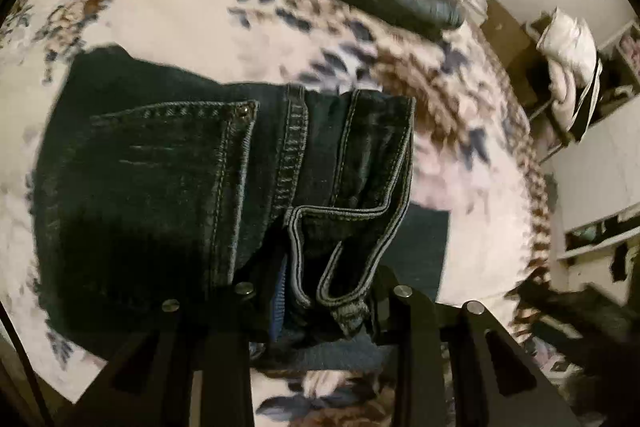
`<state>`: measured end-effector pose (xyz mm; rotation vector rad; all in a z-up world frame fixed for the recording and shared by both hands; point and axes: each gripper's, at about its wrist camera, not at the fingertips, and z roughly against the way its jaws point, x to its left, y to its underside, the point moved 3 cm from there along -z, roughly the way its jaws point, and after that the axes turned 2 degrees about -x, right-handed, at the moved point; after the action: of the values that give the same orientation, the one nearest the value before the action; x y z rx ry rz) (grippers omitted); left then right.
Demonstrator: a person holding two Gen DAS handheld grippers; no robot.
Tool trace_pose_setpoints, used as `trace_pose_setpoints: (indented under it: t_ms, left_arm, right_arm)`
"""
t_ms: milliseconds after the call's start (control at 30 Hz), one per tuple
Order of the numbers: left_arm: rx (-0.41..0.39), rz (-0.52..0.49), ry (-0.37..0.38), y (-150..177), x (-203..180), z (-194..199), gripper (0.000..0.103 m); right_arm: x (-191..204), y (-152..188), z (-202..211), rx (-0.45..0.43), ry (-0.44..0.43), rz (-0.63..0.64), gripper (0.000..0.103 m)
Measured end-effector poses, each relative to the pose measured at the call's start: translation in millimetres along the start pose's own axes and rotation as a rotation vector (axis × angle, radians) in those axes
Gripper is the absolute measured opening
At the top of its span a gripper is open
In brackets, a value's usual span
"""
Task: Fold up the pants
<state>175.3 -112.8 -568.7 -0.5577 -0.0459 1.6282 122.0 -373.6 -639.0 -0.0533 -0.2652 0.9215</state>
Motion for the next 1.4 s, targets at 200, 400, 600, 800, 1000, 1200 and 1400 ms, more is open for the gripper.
trace_pose_setpoints:
  t_ms: [200, 400, 600, 800, 1000, 1200, 1400]
  left_arm:
    - [0.118, 0.053, 0.052, -15, 4, 17, 0.074]
    - [0.03, 0.114, -0.02, -13, 65, 84, 0.09]
    - [0.059, 0.299, -0.174, 0, 162, 88, 0.09]
    - [0.02, 0.312, -0.216, -7, 190, 98, 0.09]
    - [0.0, 0.279, -0.143, -34, 177, 90, 0.09]
    - [0.048, 0.205, -0.032, -60, 140, 47, 0.09]
    - [0.164, 0.221, 0.055, -89, 126, -19, 0.09]
  right_arm:
    - [20, -5, -2, 0.079, -0.29, 0.025, 0.093]
    - [92, 7, -36, 0.226, -0.477, 0.139, 0.093]
    - [143, 26, -103, 0.381, -0.476, 0.209, 0.093]
    - [164, 38, -62, 0.207, -0.404, 0.357, 0.016]
    - [103, 6, 13, 0.072, -0.327, 0.231, 0.013]
    - [10, -9, -30, 0.208, -0.255, 0.104, 0.022]
    - [-14, -21, -51, 0.254, -0.295, 0.011, 0.068]
